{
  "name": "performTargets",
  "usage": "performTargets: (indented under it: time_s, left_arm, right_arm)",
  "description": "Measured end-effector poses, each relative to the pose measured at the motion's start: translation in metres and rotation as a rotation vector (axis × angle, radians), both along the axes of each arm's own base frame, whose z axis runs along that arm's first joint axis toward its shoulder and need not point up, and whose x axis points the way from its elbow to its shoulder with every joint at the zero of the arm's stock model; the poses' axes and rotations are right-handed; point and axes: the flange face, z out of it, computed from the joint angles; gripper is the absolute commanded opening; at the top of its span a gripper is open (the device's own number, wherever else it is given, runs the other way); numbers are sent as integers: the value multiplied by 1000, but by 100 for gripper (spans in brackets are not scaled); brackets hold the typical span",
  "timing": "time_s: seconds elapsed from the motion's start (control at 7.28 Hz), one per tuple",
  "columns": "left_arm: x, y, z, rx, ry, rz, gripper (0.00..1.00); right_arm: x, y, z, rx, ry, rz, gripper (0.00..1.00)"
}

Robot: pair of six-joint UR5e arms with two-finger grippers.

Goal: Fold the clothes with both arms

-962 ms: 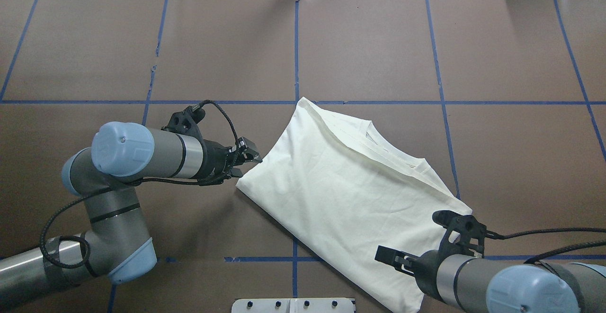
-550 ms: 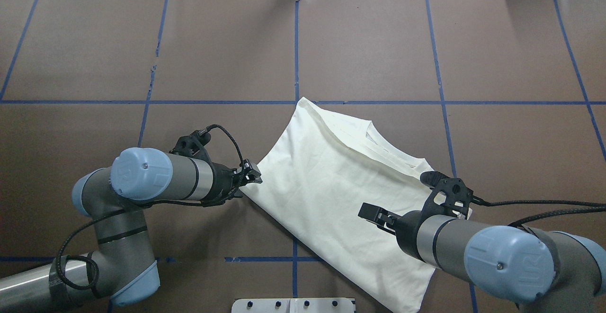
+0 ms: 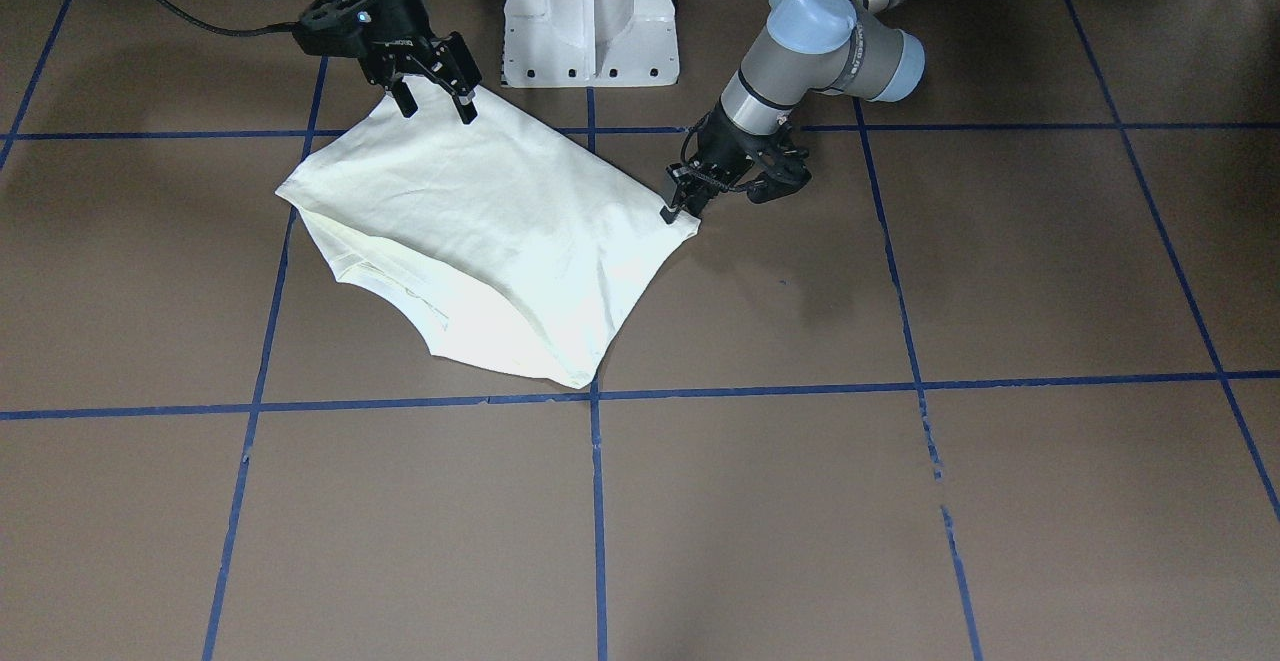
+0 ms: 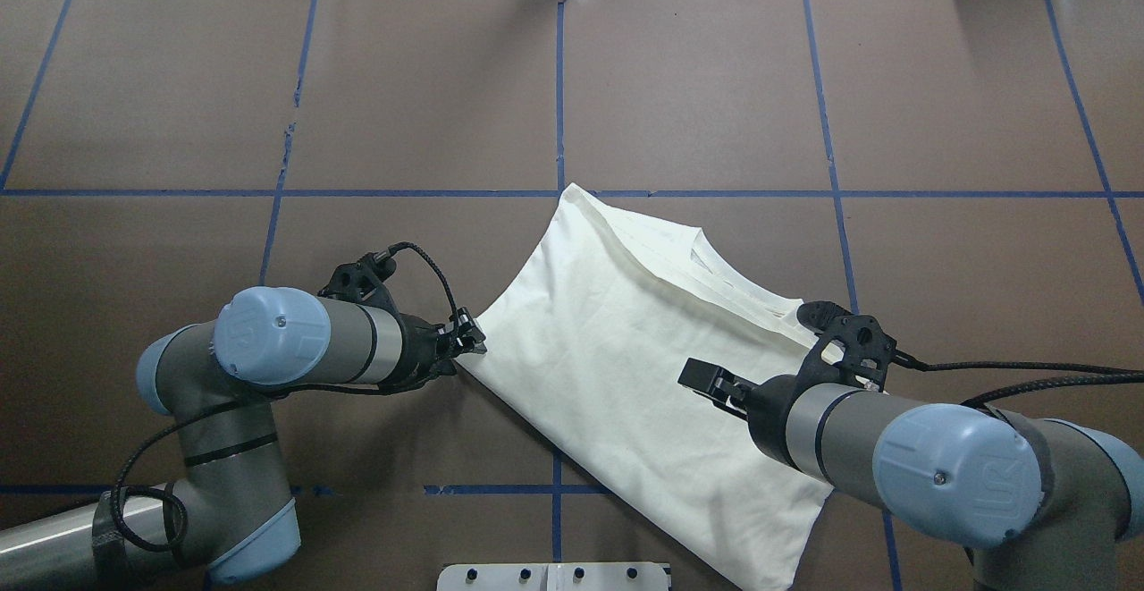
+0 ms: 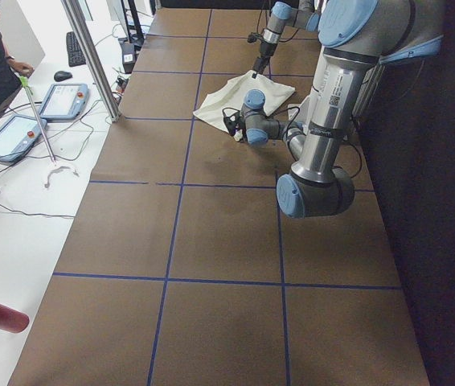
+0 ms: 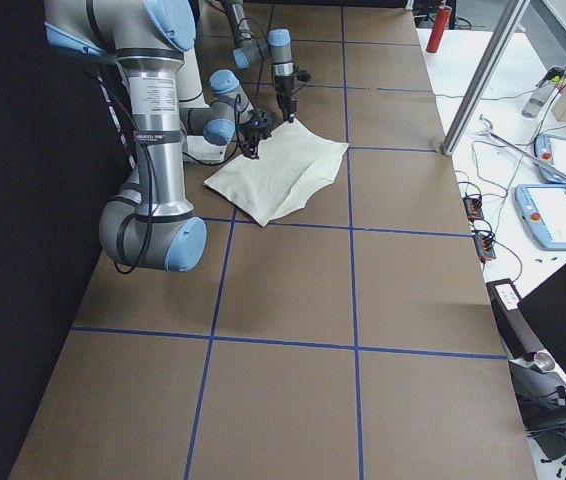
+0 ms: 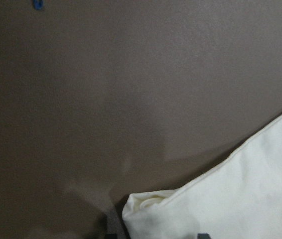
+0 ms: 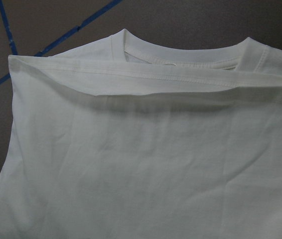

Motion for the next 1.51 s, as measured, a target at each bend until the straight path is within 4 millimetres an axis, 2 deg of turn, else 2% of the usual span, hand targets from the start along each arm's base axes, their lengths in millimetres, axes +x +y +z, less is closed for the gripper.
performTargets:
  time_s: [0.27, 0.41, 0.55, 0.69, 0.82, 0.96, 1.1, 1.24, 1.37, 1.51]
  left_arm:
    - [-3, -8, 1, 30, -38, -52, 0]
    - [-7, -19, 3, 74, -80, -77, 0]
    - [-18, -43, 4, 150, -124, -93, 0]
    - [-34, -87, -3, 216, -157, -134, 0]
    - [-39, -148, -18, 247, -179, -196, 0]
    - [-28, -220, -34, 259, -186, -262, 0]
    - [-17, -278, -44, 270, -179, -310, 11]
    - [-15, -309, -48, 277, -172, -337, 48]
    - [-18, -318, -52, 286, -160, -347, 49]
    - [-29, -311, -54, 301, -135, -349, 50]
  right_arm:
    - [-1, -1, -4, 1, -9, 3, 100]
    - [-2, -2, -5, 2, -11, 4, 100]
    - [-3, -2, -5, 1, -11, 3, 100]
    - [-4, -3, -4, 1, -12, 4, 100]
    - [-5, -3, -4, 0, -15, 7, 100]
    - [-6, -5, -6, 3, -19, 14, 100]
    - [-10, -7, -10, 10, -27, 25, 100]
    - [-18, -10, -15, 27, -30, 49, 100]
    - [-34, -12, -21, 55, -28, 85, 100]
    - [-54, -10, -26, 75, -25, 112, 99]
